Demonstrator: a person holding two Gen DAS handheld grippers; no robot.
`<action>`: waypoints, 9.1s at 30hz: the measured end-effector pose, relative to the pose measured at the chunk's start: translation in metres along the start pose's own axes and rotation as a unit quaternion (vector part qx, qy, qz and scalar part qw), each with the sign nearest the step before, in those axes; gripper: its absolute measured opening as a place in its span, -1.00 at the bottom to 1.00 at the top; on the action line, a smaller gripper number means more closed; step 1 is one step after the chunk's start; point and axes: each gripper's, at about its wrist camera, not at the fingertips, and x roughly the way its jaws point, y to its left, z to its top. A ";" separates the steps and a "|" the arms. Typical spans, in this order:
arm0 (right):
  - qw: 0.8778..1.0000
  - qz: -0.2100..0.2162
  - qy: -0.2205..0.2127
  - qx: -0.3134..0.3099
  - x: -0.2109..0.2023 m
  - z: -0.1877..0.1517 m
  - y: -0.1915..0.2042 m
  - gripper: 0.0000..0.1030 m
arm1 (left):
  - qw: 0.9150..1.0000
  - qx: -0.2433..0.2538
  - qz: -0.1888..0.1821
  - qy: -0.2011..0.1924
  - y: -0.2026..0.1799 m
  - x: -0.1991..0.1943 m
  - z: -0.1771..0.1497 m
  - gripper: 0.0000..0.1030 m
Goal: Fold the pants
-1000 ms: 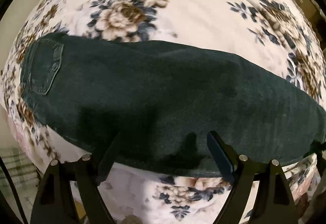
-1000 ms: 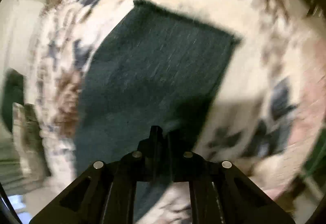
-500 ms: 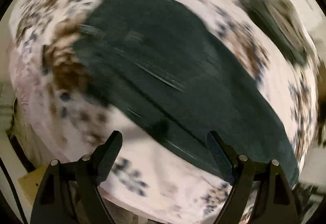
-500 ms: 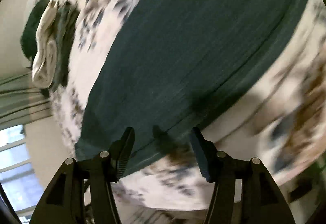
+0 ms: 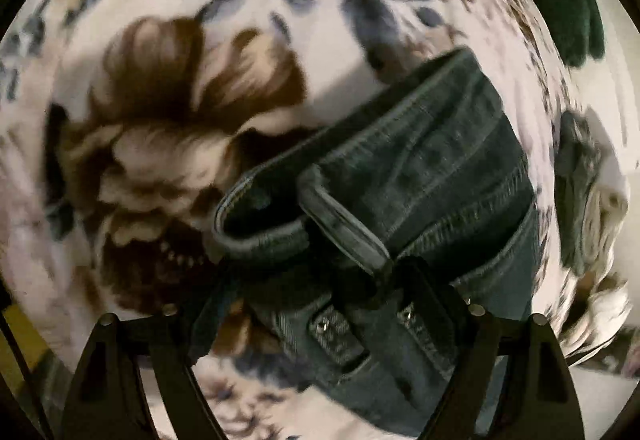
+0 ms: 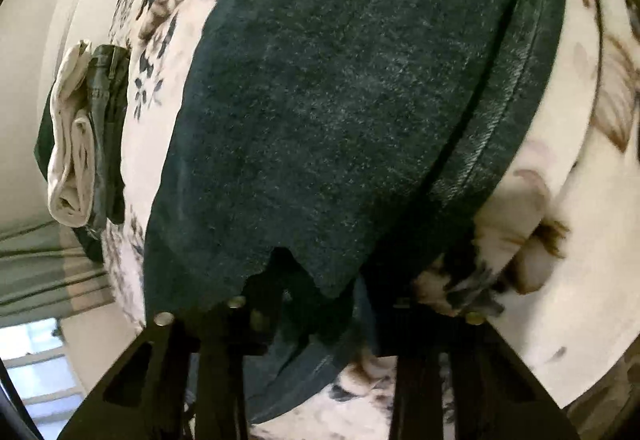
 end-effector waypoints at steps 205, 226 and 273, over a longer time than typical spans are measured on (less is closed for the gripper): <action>0.975 -0.130 -0.040 -0.173 -0.252 0.394 -0.116 -0.55 | 0.846 0.521 0.115 0.012 -0.404 0.109 -0.437 0.97; 0.991 0.083 0.098 -0.027 -0.126 0.204 -0.134 -0.99 | 0.881 0.441 0.170 0.018 -0.317 0.104 -0.403 0.97; 0.987 0.076 0.137 -0.048 -0.116 0.171 -0.121 -0.57 | 0.893 0.408 0.190 0.009 -0.269 0.097 -0.383 0.97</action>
